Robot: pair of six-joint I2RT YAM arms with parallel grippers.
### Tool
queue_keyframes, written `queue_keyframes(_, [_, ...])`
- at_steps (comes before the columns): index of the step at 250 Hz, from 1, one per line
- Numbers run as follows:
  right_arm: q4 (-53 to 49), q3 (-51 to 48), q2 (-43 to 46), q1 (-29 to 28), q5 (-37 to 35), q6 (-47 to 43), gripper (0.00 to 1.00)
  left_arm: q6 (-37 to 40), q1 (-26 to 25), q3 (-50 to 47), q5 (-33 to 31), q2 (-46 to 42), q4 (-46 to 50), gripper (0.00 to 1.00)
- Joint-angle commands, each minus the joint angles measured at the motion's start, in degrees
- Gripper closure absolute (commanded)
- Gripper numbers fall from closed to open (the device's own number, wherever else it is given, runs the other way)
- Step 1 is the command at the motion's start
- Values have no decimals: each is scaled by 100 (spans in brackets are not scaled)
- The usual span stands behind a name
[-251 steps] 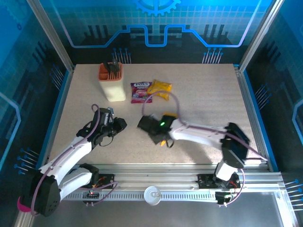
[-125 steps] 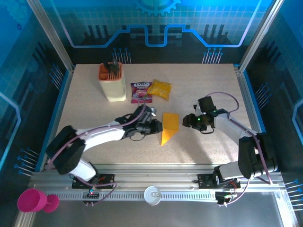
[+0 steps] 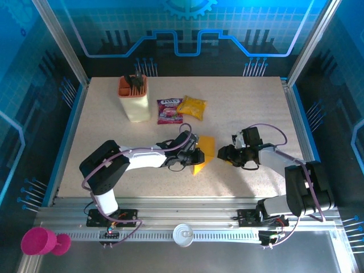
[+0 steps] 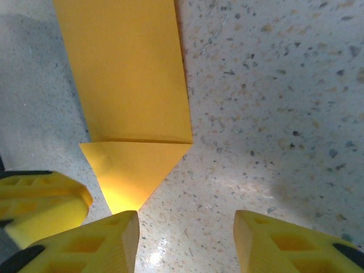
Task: Fold a paper plane with a square sheet of paper (pick it up from the middle)
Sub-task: Fold the wing for the fifth time at the center of the table.
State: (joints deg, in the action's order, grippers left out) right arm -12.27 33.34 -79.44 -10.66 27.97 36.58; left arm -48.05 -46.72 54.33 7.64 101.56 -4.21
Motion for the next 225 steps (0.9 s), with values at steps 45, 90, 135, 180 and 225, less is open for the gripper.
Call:
queue_keyframes(45, [692,-92,-268,-154,351,348,56,30,382,93,79,462,-393,87])
queue_keyframes(90, [866,-26,-473,-350,306,490,57,181,514,66,202,646,-448,90])
queue_keyframes(135, [970,91,-661,-527,288,578,57,292,607,-21,290,653,-527,92])
queue_keyframes(180, [1078,204,-836,-632,297,665,58,332,664,-115,373,646,-638,93])
queue_keyframes(225, [1154,323,-1029,-648,256,671,61,355,691,-189,414,664,-688,94])
